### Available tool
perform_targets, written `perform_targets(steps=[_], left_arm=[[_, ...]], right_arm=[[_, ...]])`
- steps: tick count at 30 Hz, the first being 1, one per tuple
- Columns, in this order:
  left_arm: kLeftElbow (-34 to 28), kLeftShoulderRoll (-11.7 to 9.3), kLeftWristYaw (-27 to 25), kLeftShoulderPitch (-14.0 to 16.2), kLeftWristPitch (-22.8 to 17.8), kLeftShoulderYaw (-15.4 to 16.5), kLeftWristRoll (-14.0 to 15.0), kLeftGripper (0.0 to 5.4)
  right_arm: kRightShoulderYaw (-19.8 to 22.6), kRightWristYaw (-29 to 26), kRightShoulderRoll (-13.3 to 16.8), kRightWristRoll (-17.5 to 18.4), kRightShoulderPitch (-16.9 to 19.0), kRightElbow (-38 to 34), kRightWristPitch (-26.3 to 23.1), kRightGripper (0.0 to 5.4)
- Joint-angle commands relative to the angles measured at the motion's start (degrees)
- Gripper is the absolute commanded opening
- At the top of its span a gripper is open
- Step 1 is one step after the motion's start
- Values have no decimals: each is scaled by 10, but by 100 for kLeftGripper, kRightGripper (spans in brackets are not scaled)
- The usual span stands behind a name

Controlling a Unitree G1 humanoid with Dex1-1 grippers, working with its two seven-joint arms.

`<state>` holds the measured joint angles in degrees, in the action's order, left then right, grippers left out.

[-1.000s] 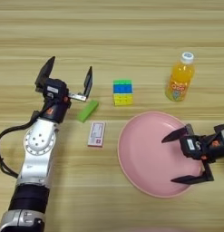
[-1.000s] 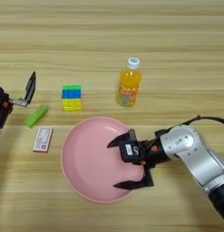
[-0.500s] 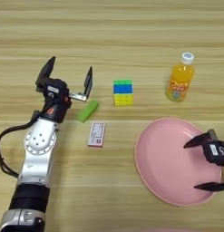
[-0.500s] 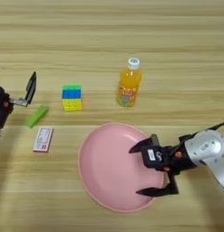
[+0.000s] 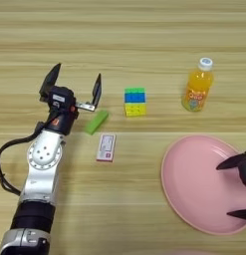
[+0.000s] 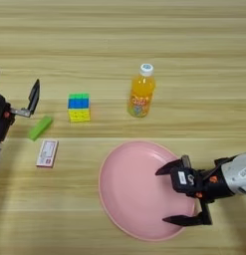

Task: Move the objects on the table

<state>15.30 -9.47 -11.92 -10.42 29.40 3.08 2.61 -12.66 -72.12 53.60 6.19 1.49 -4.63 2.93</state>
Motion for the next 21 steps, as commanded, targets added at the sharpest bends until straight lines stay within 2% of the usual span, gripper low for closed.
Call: perform_targets(steps=[1, 3, 8, 12, 16, 21], left_arm=[[14, -7, 4, -8, -16, -6, -20, 537], [19, -14, 5, -7, -32, -10, -30, 537], [12, -22, 2, -3, -47, -6, -33, 537], [-4, -34, -11, 6, -64, -10, -30, 537], [-38, -56, -32, 26, -80, -15, -32, 537], [-57, -92, -40, 45, -97, -10, -52, 537]], right_arm=[[39, 16, -31, 69, -19, -28, -35, 540], [64, 25, -54, 123, -41, -39, -64, 540], [104, 50, -89, 213, -77, -71, -130, 540], [147, 116, -142, 277, -127, -66, -179, 540], [175, 154, -173, 309, -151, -56, -202, 540], [180, 162, -184, 302, -153, -60, -198, 540]])
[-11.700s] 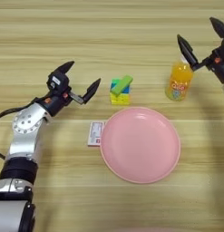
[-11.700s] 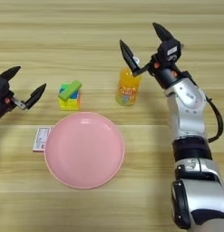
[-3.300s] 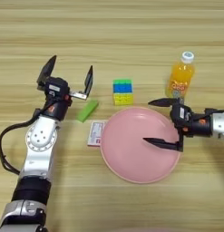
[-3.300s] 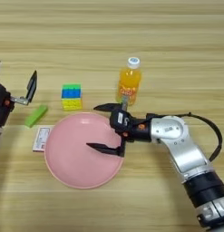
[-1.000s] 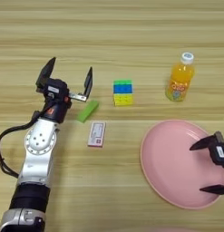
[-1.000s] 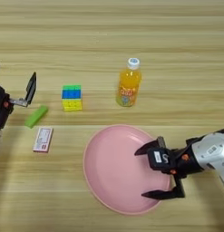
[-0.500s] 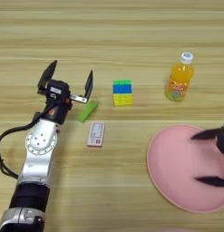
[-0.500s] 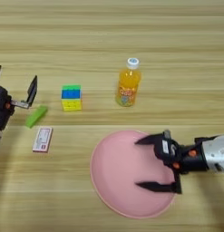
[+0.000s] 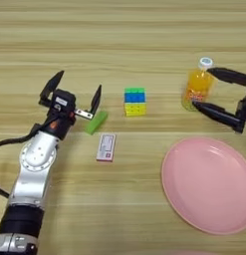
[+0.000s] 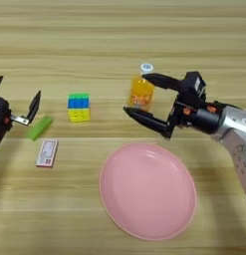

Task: Move the objects on the table

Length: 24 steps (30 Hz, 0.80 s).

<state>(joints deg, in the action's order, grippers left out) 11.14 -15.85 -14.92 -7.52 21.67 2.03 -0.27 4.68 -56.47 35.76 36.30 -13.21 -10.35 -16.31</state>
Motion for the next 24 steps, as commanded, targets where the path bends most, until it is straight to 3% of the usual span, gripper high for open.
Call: perform_targets(steps=[1, 3, 8, 13, 24], left_arm=[[-17, -41, -11, 22, -19, -5, -40, 537], [-17, -61, -3, 29, -16, -13, -80, 537], [-16, -87, 18, 30, -23, -31, -154, 537], [-12, -86, 4, 33, -29, -53, -163, 537], [-17, -81, -20, 43, -32, -84, -150, 537]], right_arm=[[8, 6, -7, 2, -7, -4, -6, 540], [10, 6, -7, 0, -10, -5, -5, 540], [12, 6, -7, 0, -13, -8, -4, 540], [10, 5, -7, 1, -10, -19, -3, 540], [10, 4, -5, 2, -2, -34, -7, 540]])
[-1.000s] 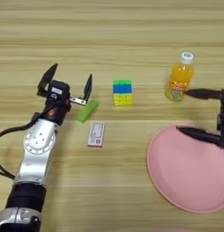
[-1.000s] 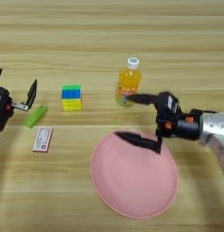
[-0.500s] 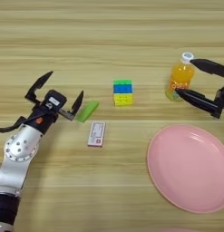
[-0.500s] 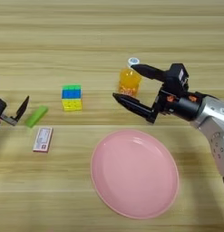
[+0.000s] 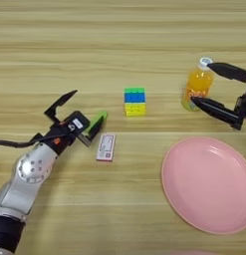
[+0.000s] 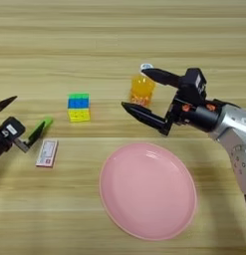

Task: Move the objects on the table

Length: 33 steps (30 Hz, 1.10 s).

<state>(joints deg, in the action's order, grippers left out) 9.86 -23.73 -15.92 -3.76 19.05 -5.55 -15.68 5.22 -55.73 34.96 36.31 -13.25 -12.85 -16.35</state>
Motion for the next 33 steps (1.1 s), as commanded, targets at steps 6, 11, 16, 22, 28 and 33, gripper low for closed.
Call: perform_targets(steps=[6, 11, 16, 22, 28, 33], left_arm=[[-4, 8, -27, 12, -16, -14, 27, 537], [13, 6, -22, 10, -34, -22, 14, 537], [18, 11, -20, 7, -64, -26, 13, 537], [14, 24, -21, 7, -107, -22, 35, 537], [14, 28, -3, 5, -116, -11, 37, 537], [7, 35, -10, 7, -114, -12, 51, 537]], right_arm=[[4, -3, 2, 2, 0, -18, -9, 540], [7, -3, 4, 8, 5, -34, -13, 540], [9, -2, 5, 11, 5, -43, -16, 540], [10, -3, 6, 13, 5, -46, -16, 540], [12, 27, -15, 1, 2, -50, 0, 540], [13, 117, -58, -57, -14, -45, 41, 540]])
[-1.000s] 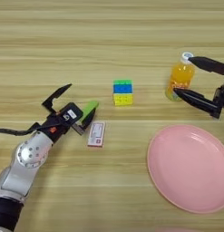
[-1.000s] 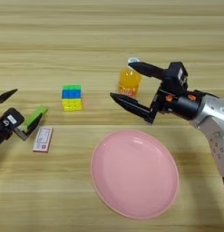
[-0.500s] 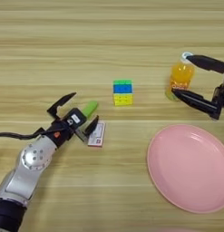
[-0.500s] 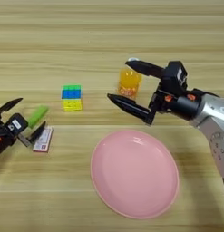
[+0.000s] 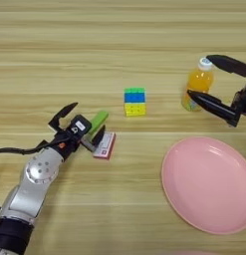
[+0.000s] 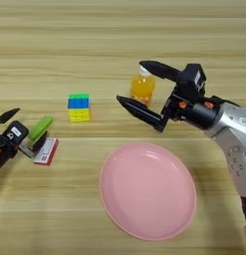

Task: Move the objects on the table

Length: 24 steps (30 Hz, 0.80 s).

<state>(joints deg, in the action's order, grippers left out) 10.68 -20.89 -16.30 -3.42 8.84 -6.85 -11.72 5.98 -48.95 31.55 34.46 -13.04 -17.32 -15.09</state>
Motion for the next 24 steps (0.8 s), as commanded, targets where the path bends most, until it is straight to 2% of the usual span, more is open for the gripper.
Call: perform_targets(steps=[1, 4, 10, 16, 24], left_arm=[[-6, 9, -12, 5, -12, 0, 18, 537], [-18, 14, -25, 12, -15, -5, 34, 537], [-30, 14, -35, 15, -17, -4, 38, 537], [-46, 16, -40, 17, -17, -5, 39, 537], [-57, 18, -45, 28, -21, -6, 40, 537]], right_arm=[[5, 62, -29, -48, -19, 1, 35, 540], [10, 93, -42, -65, -27, 7, 48, 540], [16, 143, -55, -105, -50, 34, 72, 540], [31, 210, -63, -152, -87, 90, 86, 540], [29, 217, -66, -155, -97, 100, 93, 540]])
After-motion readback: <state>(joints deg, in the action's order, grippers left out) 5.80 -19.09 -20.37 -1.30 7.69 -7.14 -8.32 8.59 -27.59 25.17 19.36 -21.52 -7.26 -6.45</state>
